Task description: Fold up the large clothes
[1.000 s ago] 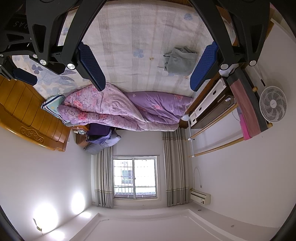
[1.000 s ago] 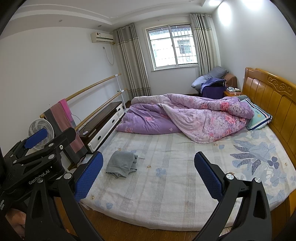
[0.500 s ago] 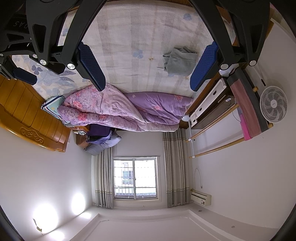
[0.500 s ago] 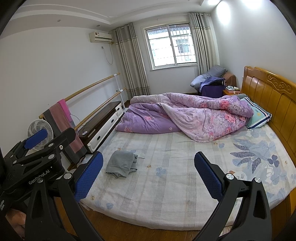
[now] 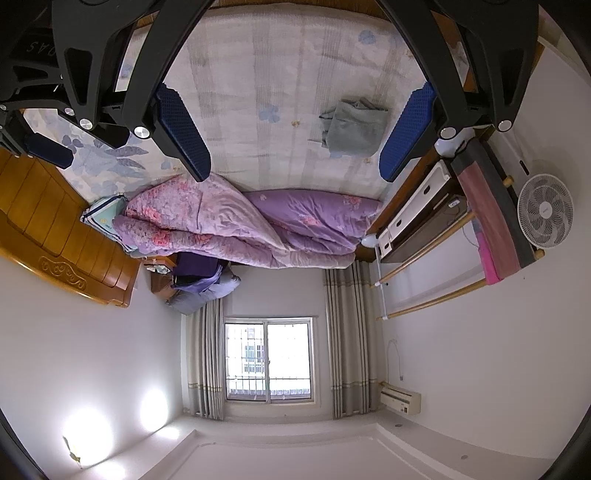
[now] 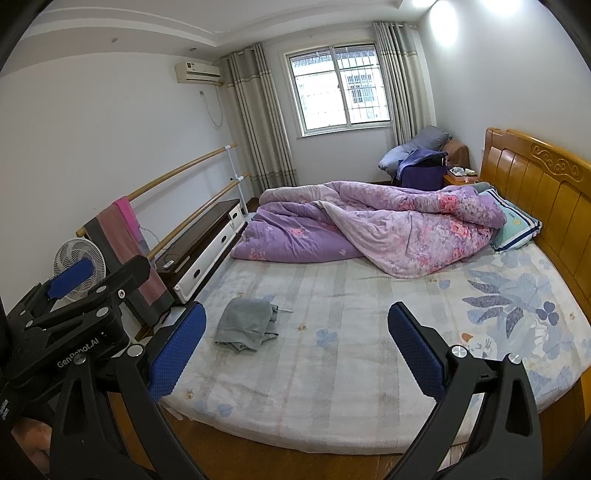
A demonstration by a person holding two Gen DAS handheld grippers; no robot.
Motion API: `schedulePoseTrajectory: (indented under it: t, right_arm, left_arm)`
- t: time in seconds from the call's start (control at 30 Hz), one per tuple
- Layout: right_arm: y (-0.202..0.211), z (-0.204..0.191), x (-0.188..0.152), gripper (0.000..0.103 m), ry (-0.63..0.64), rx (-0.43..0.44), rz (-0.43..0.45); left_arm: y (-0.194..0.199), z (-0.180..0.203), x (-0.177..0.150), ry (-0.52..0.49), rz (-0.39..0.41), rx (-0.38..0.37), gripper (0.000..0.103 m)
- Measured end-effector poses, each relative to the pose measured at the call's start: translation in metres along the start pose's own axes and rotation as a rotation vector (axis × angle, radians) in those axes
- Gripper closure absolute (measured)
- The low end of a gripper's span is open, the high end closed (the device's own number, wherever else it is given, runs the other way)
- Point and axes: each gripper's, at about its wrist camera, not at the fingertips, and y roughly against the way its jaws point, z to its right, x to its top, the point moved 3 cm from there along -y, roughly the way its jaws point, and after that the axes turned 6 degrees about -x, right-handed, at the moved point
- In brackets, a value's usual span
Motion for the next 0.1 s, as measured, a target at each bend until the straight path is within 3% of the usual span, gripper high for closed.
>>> schedulePoseTrajectory:
  t: [0.1]
  right_arm:
    - [-0.0055,-0.0115,-0.004,0.008,-0.002,0.008,-0.013]
  left_arm:
    - [-0.0016,-0.0136,-0.0036,0.007,-0.02,0.006,0.01]
